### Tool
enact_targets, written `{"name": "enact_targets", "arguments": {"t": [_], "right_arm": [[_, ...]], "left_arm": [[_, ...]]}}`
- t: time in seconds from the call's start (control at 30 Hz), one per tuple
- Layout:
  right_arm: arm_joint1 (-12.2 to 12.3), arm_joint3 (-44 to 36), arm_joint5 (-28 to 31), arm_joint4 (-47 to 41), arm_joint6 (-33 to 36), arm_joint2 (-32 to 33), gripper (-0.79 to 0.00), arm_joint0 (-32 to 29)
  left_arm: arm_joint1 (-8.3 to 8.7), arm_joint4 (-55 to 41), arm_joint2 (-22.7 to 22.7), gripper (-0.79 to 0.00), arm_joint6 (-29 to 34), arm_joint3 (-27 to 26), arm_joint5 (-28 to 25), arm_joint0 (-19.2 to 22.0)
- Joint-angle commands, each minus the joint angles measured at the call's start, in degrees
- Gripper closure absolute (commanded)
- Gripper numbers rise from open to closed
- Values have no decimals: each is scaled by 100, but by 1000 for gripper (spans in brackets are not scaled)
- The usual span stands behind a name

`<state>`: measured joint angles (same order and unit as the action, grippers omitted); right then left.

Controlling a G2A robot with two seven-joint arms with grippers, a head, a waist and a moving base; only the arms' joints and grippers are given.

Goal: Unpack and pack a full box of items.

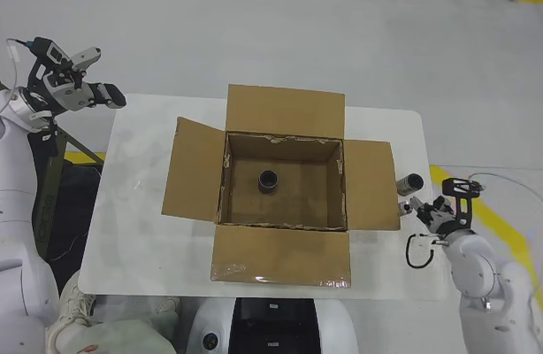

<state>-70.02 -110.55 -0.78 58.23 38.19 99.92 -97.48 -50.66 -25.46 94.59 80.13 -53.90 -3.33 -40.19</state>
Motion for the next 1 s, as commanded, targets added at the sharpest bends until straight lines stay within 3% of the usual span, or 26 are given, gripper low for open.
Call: {"name": "enact_targets", "arguments": {"t": [0.0,0.2,0.47,0.97], "right_arm": [[-1,-291,11,-143,-80,122,-468,-148],[-11,-1081,130,-447,-396,324,-502,-564],[-8,-1767,490,-388,-626,111,-533,-768],[27,-2127,1112,514,-295,-1282,-545,-121]], "left_arm": [[0,0,0,-785,0,0,0,0],[0,0,0,-785,0,0,0,0],[0,0,0,-785,0,0,0,0],[0,0,0,-785,0,0,0,0]]}}
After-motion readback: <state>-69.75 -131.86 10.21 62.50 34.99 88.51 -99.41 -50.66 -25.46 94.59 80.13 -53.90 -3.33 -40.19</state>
